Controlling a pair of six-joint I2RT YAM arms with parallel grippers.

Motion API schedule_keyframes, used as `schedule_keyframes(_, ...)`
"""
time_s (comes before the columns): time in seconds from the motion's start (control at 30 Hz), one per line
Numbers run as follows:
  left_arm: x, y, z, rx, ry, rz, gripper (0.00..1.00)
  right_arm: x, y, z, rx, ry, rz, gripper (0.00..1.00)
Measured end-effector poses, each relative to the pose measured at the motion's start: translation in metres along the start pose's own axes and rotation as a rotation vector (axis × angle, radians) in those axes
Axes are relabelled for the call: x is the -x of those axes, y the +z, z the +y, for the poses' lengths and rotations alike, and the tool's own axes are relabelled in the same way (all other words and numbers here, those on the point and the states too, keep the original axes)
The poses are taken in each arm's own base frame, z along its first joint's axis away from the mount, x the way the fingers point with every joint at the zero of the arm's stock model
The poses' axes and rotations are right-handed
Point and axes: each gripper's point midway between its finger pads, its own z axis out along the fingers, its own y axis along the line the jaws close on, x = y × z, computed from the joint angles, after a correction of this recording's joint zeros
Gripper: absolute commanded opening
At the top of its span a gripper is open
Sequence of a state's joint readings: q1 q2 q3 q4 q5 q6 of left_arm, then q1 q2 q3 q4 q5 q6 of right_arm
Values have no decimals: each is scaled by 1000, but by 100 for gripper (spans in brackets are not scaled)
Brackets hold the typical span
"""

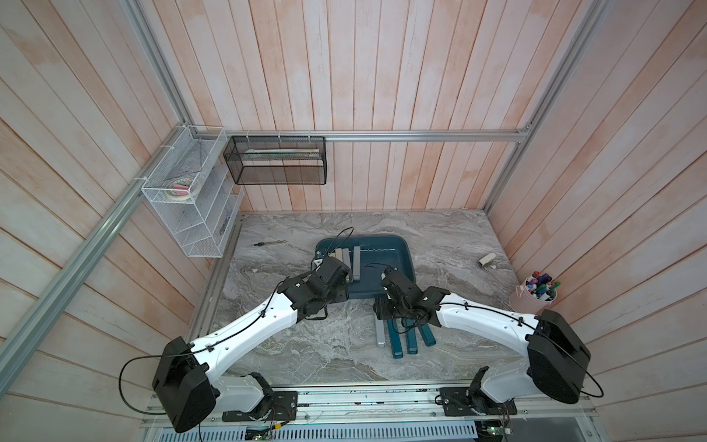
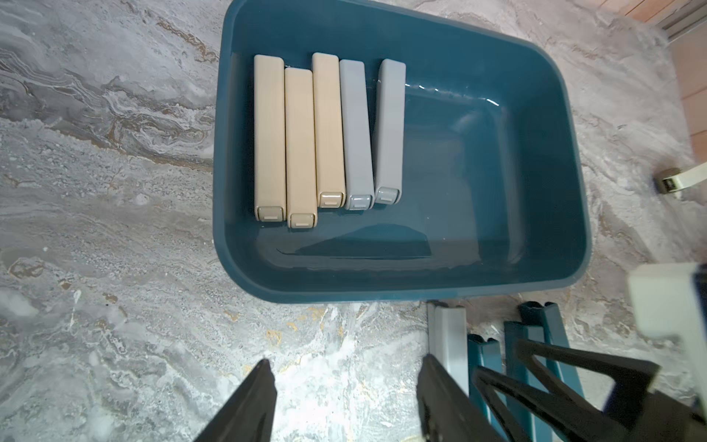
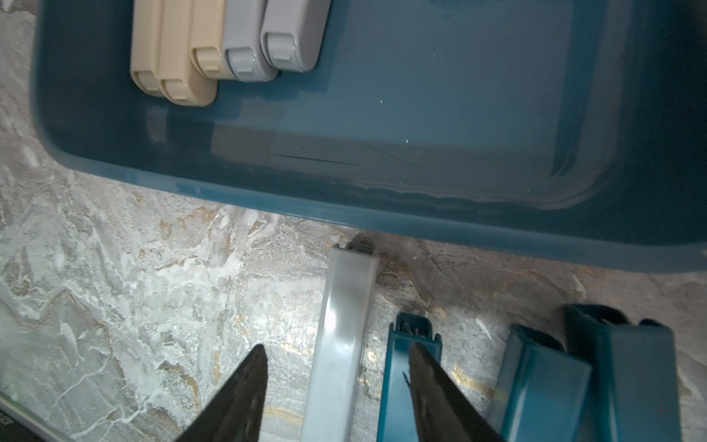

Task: Put the pruning pliers into the storage box
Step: Pick up the pruning pliers from the center of the board.

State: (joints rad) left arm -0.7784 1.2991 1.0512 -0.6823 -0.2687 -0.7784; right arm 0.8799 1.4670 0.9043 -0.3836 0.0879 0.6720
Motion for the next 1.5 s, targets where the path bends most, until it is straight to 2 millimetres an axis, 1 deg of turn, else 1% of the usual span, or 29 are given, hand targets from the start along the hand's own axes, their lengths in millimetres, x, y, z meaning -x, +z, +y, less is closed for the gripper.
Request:
schedule_keyframes(0.07,-7,-1,2,-6,-14,7,63,-4,5,-1,-12,-4,17,61)
schedule_keyframes(0.17,-16,2,4,-3,-29,26,63,-5,11,-1,-24,-7,30,61)
schedule_keyframes(0.23,-18,3,5,2,-32,31,63,-4,14,-1,-31,-11,35,61)
schedule_keyframes(0.37,-16,3,6,16,-28,26,63,-2,21,1,-40,-23,45,61)
schedule_keyframes(0.57,-4,-4,4,28,-23,-6,63,-1,32,2,-57,-35,60,61)
schedule_keyframes(0.83,-3,-4,8,49,-21,-14,63,-7,46,-2,-84,-58,93,60)
schedule_keyframes(0.93,-3,-4,9,54,-19,-12,63,-5,49,0,-85,-65,96,59)
schedule_keyframes(1.03,-3,-5,12,69,-14,-13,63,-2,50,3,-80,-73,91,54)
schedule_keyframes(1.17,-2,-7,17,89,-9,-22,63,-1,49,4,-72,-82,92,43)
schedule_keyframes(1.2,-2,-8,18,91,-8,-23,63,-1,49,5,-71,-82,92,42)
schedule_keyframes(1.27,0,-10,19,98,-4,-30,63,-2,49,5,-67,-82,95,43)
schedule_keyframes(1.37,4,-12,20,102,-1,-43,63,-3,49,6,-62,-81,100,48)
schedule_keyframes(1.5,9,-14,21,102,-2,-54,64,-7,54,4,-70,-86,117,49)
